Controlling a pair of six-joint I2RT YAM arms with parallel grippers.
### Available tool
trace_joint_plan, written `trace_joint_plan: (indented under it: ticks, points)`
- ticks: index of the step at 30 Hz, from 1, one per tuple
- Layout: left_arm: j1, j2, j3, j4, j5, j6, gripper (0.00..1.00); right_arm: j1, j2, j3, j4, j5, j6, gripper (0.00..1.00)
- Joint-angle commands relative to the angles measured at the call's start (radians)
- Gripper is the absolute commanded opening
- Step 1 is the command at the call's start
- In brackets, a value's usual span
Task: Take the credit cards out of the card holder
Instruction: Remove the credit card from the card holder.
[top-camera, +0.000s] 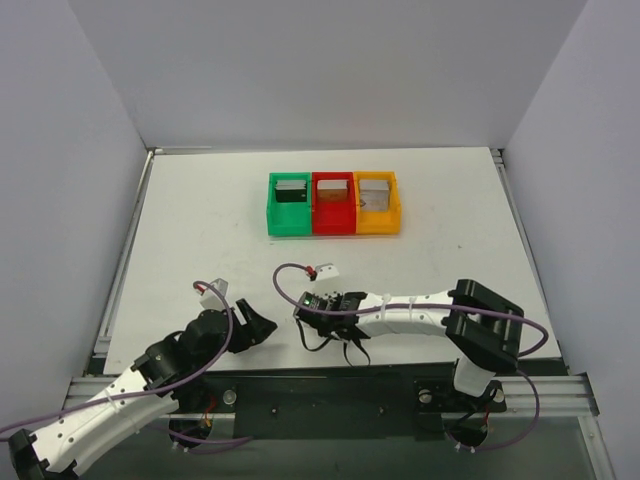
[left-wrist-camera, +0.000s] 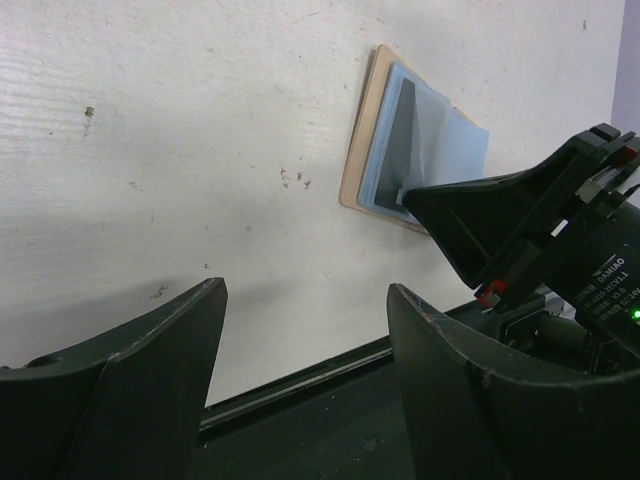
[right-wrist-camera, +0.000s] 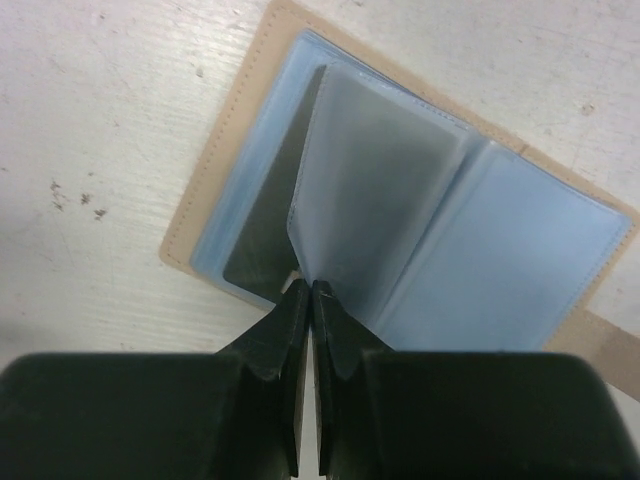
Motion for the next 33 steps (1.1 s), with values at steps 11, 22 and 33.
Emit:
trace_joint_plan:
  ticks: [11, 22, 33]
  points:
    - [0.004, 0.058, -0.005, 0.111, 0.017, -0.019, 0.75, 0.001, -0.236, -0.195, 0.002, 0.073, 0.083, 0.0]
    - [0.004, 0.092, -0.014, 0.14, 0.025, -0.022, 0.75, -0.029, -0.363, -0.307, -0.034, 0.13, 0.152, 0.02]
    - [0.003, 0.126, -0.02, 0.172, 0.034, -0.028, 0.75, -0.046, -0.527, -0.381, -0.13, 0.181, 0.209, 0.39]
